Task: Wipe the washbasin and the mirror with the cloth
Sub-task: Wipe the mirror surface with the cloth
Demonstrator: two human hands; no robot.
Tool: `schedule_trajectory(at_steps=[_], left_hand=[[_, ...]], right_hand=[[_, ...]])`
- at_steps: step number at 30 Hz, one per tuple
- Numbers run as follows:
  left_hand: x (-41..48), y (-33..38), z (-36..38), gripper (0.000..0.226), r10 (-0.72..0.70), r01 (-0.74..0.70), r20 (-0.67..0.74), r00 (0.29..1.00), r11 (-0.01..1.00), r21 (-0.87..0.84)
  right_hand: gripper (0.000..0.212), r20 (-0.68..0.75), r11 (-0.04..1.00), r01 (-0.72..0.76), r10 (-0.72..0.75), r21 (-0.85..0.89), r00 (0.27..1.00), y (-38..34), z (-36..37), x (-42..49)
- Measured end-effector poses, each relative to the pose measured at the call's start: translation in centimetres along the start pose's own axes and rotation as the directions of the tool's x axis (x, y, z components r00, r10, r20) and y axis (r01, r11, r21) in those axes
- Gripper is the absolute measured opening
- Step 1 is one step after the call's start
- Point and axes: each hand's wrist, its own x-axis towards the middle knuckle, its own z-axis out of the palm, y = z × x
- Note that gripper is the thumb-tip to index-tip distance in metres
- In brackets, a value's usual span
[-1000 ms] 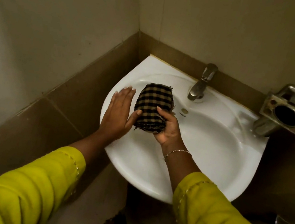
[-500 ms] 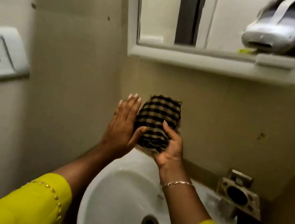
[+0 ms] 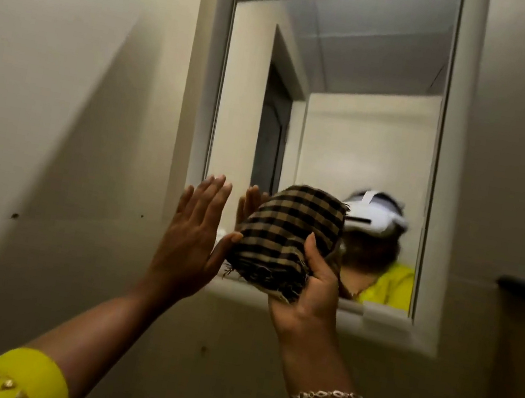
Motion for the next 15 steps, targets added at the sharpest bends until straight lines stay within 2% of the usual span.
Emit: schedule_trajectory(at_steps=[1, 2, 4, 5, 8, 9, 13, 15], left_hand=[[1.1, -0.6, 0.2, 0.066, 0.010, -0.010, -0.026, 1.000, 1.000, -0.004], [1.9, -1.1, 0.3, 0.065, 0.019, -0.020, -0.046, 0.999, 1.000, -0.011], [3.6, -2.0, 0.6, 0.063, 0.046, -0.048, -0.086, 0.995, 0.998, -0.027], [4.2, -2.4, 0.8, 0.063, 0.057, -0.060, -0.104, 0.993, 0.998, -0.032], [6.1, -3.5, 0.8, 0.063, 0.083, -0.092, -0.150, 0.985, 0.994, -0.052], [6.7, -3.9, 0.9, 0.063, 0.089, -0.100, -0.169, 0.982, 0.993, -0.061], [9.1, -5.4, 0.6, 0.065, 0.081, -0.104, -0.227, 0.971, 0.990, -0.093], [10.4, -5.9, 0.4, 0.066, 0.098, -0.123, -0.248, 0.964, 0.989, -0.087]], right_hand=[[0.039, 0.007, 0.999, 0.034, -0.034, -0.021, 0.999, -0.6, 0.9, 0.6], [0.028, -0.024, 0.995, 0.092, -0.093, -0.042, 0.995, -1.2, 1.8, 1.1], [0.022, -0.087, 0.964, 0.250, -0.258, -0.090, 0.962, -2.4, 3.3, 2.1], [0.024, -0.110, 0.934, 0.332, -0.346, -0.128, 0.932, -3.0, 3.9, 2.7], [0.050, -0.056, 0.820, 0.531, -0.553, -0.215, 0.831, -4.4, 6.1, 4.2], [0.052, -0.043, 0.776, 0.584, -0.609, -0.237, 0.792, -4.9, 7.0, 4.5], [0.022, 0.003, 0.609, 0.693, -0.751, -0.385, 0.661, -7.6, 10.2, 5.1], [0.023, 0.062, 0.465, 0.751, -0.831, -0.468, 0.553, -8.6, 11.5, 5.6]])
